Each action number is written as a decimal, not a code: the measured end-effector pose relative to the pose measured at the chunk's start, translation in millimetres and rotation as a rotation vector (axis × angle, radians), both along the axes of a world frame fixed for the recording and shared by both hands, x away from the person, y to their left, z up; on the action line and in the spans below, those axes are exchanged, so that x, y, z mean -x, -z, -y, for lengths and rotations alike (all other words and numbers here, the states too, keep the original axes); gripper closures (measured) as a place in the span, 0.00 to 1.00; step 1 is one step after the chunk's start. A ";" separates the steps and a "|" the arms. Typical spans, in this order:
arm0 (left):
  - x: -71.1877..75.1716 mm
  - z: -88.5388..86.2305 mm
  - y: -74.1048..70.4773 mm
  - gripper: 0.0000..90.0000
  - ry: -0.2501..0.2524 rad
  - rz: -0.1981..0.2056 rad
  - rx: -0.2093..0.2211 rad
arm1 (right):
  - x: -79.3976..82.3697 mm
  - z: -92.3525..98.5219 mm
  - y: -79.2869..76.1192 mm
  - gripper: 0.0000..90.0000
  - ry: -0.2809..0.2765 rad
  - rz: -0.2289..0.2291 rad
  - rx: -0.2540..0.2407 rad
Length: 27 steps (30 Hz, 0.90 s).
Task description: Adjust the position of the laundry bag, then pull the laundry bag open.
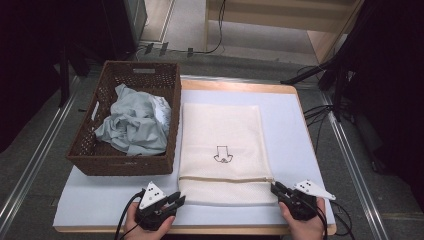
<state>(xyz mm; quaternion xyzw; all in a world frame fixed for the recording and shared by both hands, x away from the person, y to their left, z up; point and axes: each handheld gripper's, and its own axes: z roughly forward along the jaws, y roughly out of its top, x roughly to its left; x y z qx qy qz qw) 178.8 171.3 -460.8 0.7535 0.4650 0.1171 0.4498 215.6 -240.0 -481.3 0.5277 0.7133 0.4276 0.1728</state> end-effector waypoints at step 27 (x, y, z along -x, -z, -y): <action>-38.1 109.2 -18.6 0.88 0.213 0.050 -0.011 | -3.8 13.7 2.3 0.46 0.005 0.061 -0.099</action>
